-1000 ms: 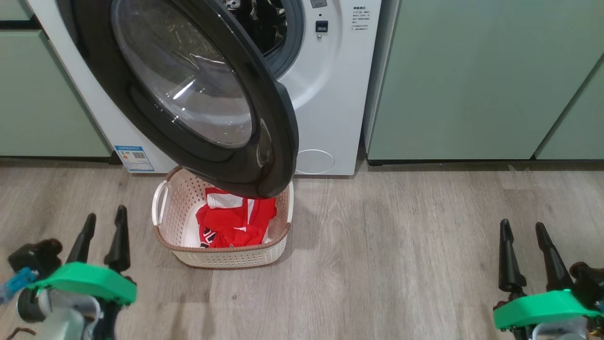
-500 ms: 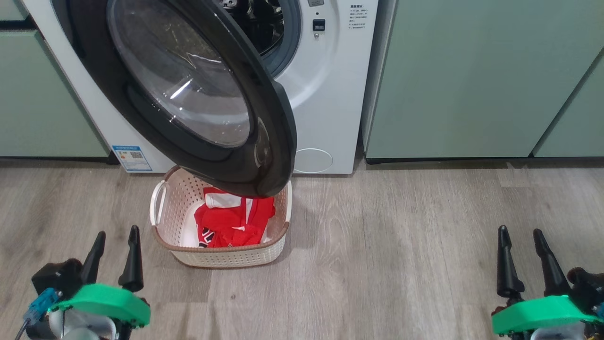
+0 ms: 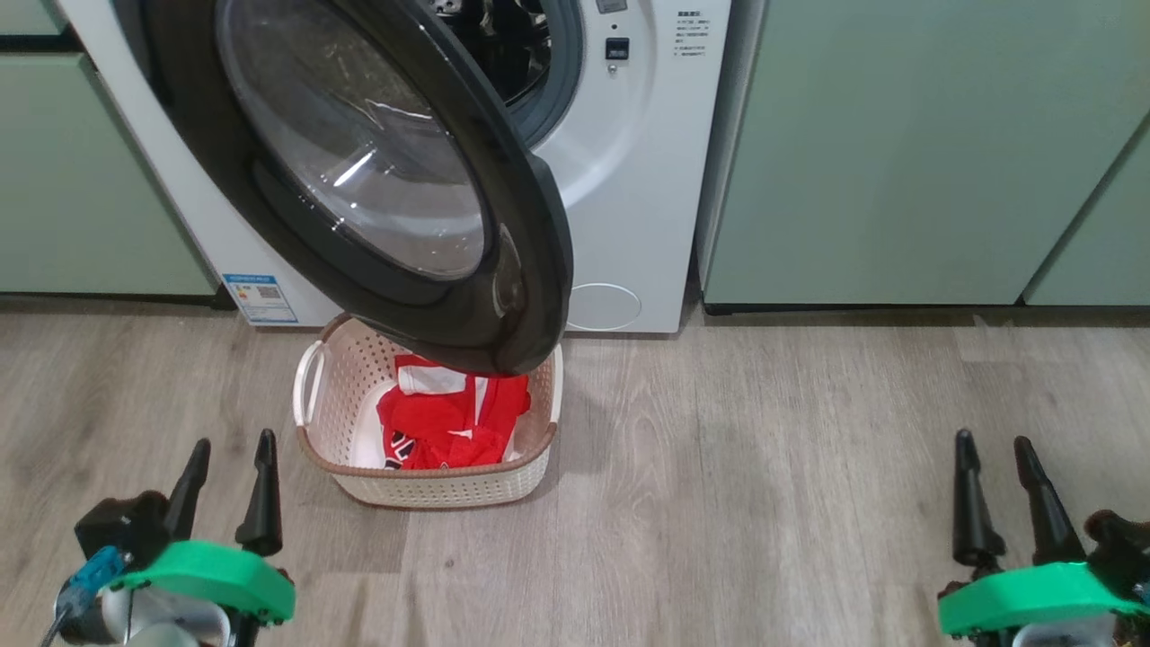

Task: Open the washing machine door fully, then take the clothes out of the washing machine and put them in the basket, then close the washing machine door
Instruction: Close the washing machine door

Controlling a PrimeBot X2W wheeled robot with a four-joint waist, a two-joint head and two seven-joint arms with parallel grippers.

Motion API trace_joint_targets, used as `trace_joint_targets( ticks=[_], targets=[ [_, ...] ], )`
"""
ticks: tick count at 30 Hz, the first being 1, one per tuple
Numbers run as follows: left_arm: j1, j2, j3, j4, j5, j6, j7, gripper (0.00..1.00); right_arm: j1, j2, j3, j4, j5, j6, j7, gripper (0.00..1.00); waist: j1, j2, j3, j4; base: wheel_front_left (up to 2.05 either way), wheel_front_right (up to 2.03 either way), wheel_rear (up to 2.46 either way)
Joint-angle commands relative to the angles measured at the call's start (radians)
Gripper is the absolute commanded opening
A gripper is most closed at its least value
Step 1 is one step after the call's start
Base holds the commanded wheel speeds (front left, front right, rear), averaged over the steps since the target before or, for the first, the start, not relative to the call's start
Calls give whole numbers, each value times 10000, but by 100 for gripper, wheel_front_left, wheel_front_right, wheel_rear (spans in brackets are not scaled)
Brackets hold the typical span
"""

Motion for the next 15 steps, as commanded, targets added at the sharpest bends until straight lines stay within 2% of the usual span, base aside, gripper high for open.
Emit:
trace_joint_targets(
  ticks=[1, 2, 3, 9, 15],
  targets=[
    [-297, 159, 313, -345, 75, -63, -93, 100, -252, -37, 206, -319, 167, -7, -63, 50, 0, 0, 1, 71, 0, 0, 0],
    [-278, 154, 266, -324, 113, -63, -93, 100, -272, -35, 187, -332, 271, -7, -63, 16, 0, 0, 3, 126, 0, 0, 0],
    [-263, 150, 213, -311, 153, -63, -93, 100, -297, -35, 149, -350, 379, -7, -63, 0, 0, 0, 3, 187, 0, 0, 0],
    [-181, 45, 108, -246, 306, -63, -93, 100, -838, -209, 45, -821, 751, -7, -63, 0, 0, 0, 48, 710, 0, 0, 0],
    [-100, -162, -23, -201, 548, -63, -93, 100, -1932, -548, 677, -1541, 936, -7, -63, 0, 0, 0, 36, 1553, 0, 0, 0]
  ],
)
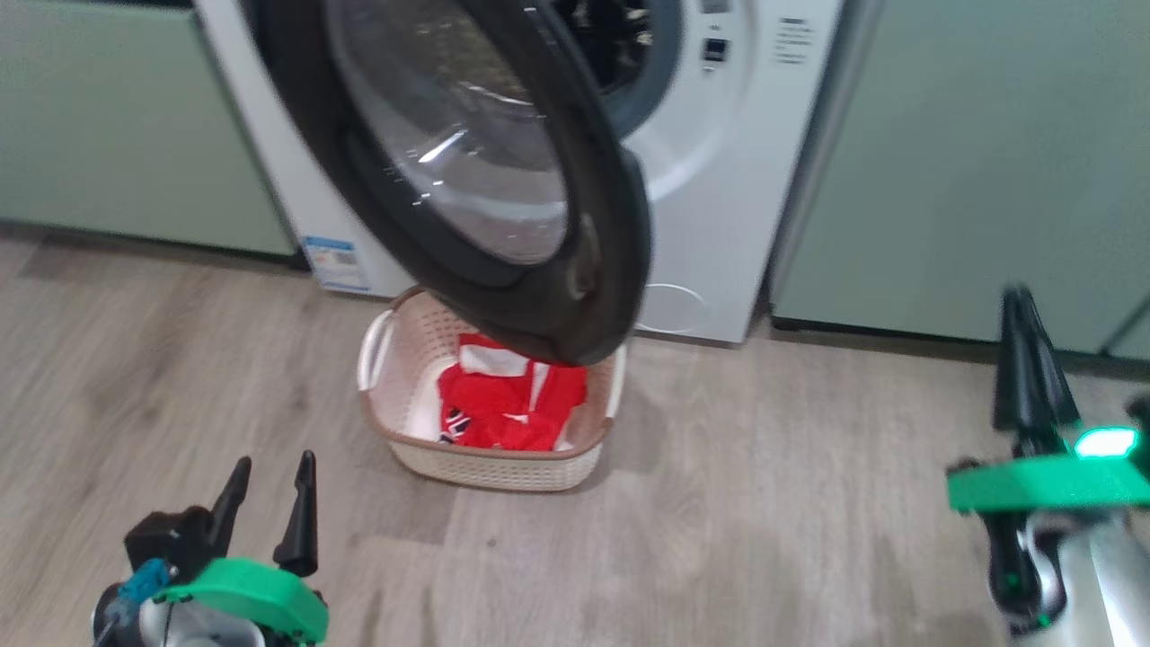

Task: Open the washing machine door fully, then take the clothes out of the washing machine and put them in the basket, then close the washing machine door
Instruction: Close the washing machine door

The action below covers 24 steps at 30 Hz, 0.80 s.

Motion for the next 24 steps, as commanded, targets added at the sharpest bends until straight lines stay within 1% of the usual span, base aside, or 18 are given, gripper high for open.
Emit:
trace_joint_targets(
  ticks=[1, 6, 11, 16, 18, 20, 24],
  targets=[
    [-323, 94, 290, -232, 109, -61, -93, 100, -605, -211, 473, -469, 75, -7, -63, 0, 0, 0, -20, 477, 0, 0, 0],
    [-310, -19, 187, -189, 219, -61, -93, 100, -1593, -409, 1651, -702, 234, -7, -63, 0, 0, 0, -58, 1264, 0, 0, 0],
    [-335, -99, 79, -176, 317, -61, -93, 100, -2491, -439, 3280, -273, 473, -7, -63, 0, 0, 0, 8, 2002, 0, 0, 0],
    [-443, -203, -83, -130, 306, -61, -93, 100, -3260, -459, 5281, 1047, 690, -7, -63, 0, 0, 0, 119, 2550, 0, 0, 0],
    [-487, -236, -172, -102, 294, -61, -93, 100, -3481, -419, 5813, 1698, 775, -7, -63, 0, 0, 0, 156, 2732, 0, 0, 0],
    [-542, -286, -225, -75, 280, -61, -93, 100, -3631, -354, 6065, 2374, 911, -7, -63, 0, 0, 0, 203, 2883, 0, 0, 0],
    [-637, -397, -271, -80, 254, -61, -93, 100, -3920, -230, 5987, 3566, 1130, -7, -63, 0, 0, 0, 361, 3056, 0, 0, 0]
  ],
)
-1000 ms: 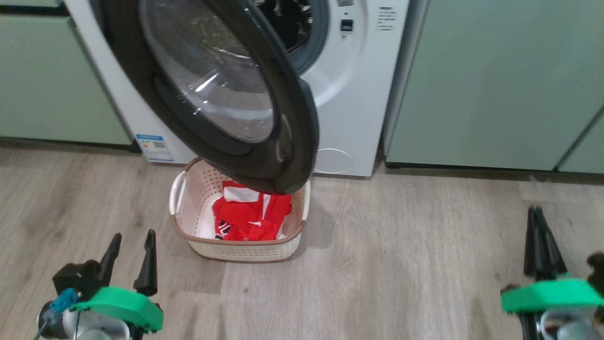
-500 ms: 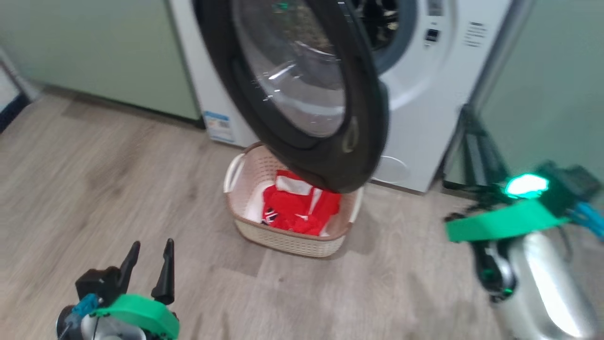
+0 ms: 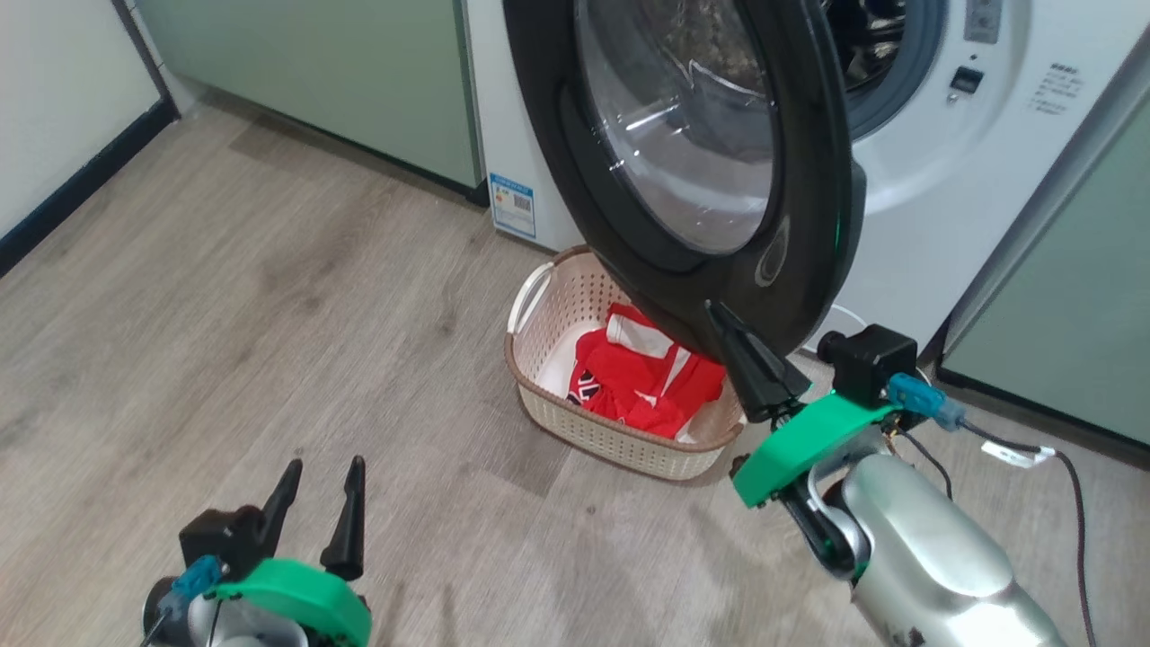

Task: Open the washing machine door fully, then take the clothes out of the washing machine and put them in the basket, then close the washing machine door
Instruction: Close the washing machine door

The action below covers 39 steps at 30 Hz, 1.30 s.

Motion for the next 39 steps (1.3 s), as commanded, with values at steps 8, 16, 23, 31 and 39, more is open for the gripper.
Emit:
trace_joint_targets(
  ticks=[8, 16, 23, 31, 39],
  targets=[
    [-706, -139, 239, -314, 46, -63, -93, 100, -1204, 214, -418, 1110, 90, -7, -63, 0, 0, 0, 570, -30, 0, 0, 0],
    [-932, -307, 158, -452, 61, -63, -93, 100, -2363, 220, -1234, 2105, -211, -7, -63, 0, 0, 0, 1361, -371, 0, 0, 0],
    [-1195, -464, 208, -608, 84, -63, -93, 100, -3383, 378, -2544, 2984, -668, -7, -63, 0, 0, 0, 2045, -602, 0, 0, 0],
    [-1623, -610, -10, -631, 2, -63, -93, 100, -5267, 167, -2502, 4223, -693, -7, -63, 0, 0, 0, 2866, -611, 0, 0, 0],
    [-1981, -660, -135, -692, -97, -63, -93, 100, -7091, -511, -2291, 5267, -506, -7, -63, 0, 0, 0, 3564, -527, 0, 0, 0]
  ],
)
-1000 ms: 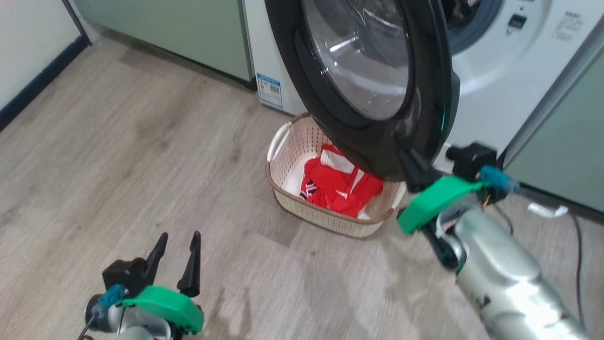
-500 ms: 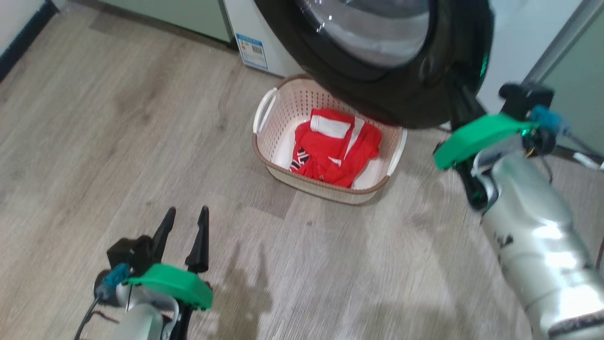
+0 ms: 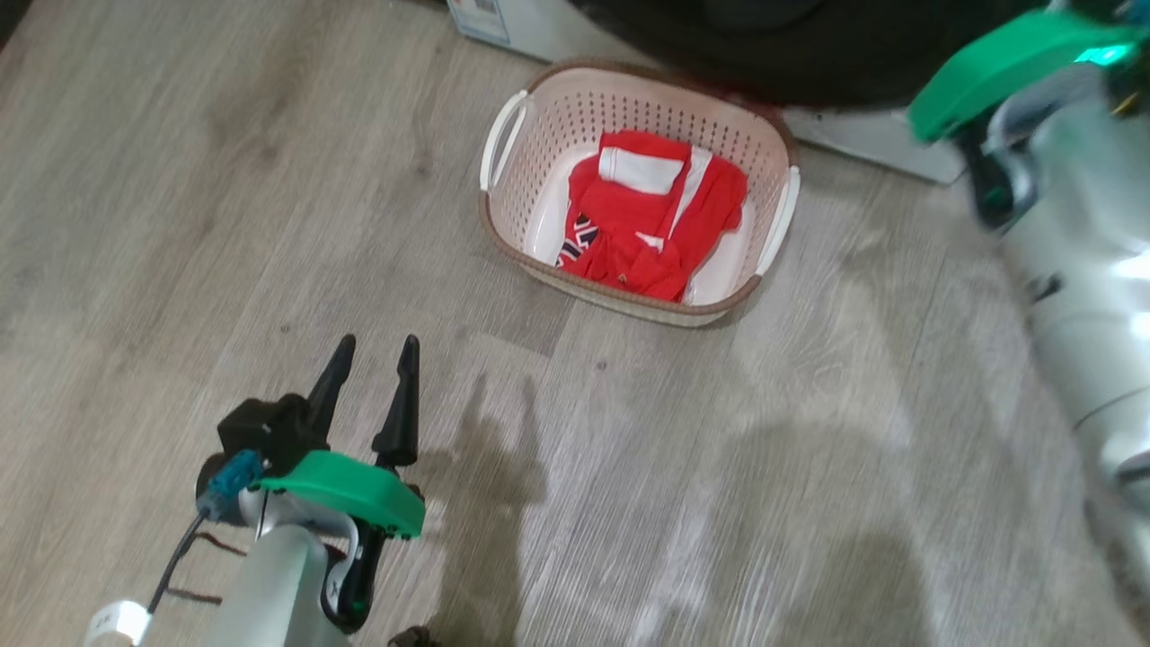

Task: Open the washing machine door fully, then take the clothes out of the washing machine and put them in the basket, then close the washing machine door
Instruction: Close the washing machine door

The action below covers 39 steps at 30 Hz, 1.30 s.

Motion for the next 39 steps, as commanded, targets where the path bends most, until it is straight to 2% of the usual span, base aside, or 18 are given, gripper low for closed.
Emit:
trace_joint_targets(
  ticks=[1, 11, 22, 29, 35, 36, 37, 38, 39],
  targets=[
    [-323, 117, 256, -327, -108, -61, -93, 100, -561, -110, 82, -72, 84, -11, -63, 0, -1, 0, 243, 53, 0, 0, 0],
    [-690, 112, 104, -388, -392, -61, -93, 100, -2248, -651, -286, 814, 264, -11, -63, 0, -1, 0, 983, 48, 0, 0, 0],
    [-890, 111, 14, -381, -518, -61, -93, 100, -2792, -922, -756, 874, 13, -11, -63, 0, -1, 0, 1171, 173, 0, 0, 0],
    [-759, 111, 208, -286, -447, -61, -93, 100, -1761, -543, -737, 285, 403, -11, -63, 0, -1, 0, 545, 76, 0, 0, 0],
    [-374, 192, 405, -113, -170, -61, -93, 100, 6, -329, -127, -703, 1264, -11, -63, 0, -1, 0, -826, -206, 0, 0, 0],
    [-297, 261, 449, -81, -173, -61, -93, 100, 303, -279, -78, -930, 1420, -11, -63, 9, -1, 0, -1078, -289, 0, 0, 0],
    [-217, 351, 491, -31, -188, -61, -93, 100, 628, -211, -61, -1219, 1642, -11, -63, 43, -1, 0, -1344, -380, 0, 0, 0],
    [-142, 442, 543, 63, -245, -61, -93, 100, 969, -156, 36, -1489, 1849, -11, -63, 82, -1, 0, -1581, -474, 0, 0, 0],
    [-93, 549, 599, 185, -304, -61, -93, 100, 1331, -145, 201, -1662, 2013, -11, -63, 100, -1, 0, -1862, -577, 0, 0, 0]
  ],
)
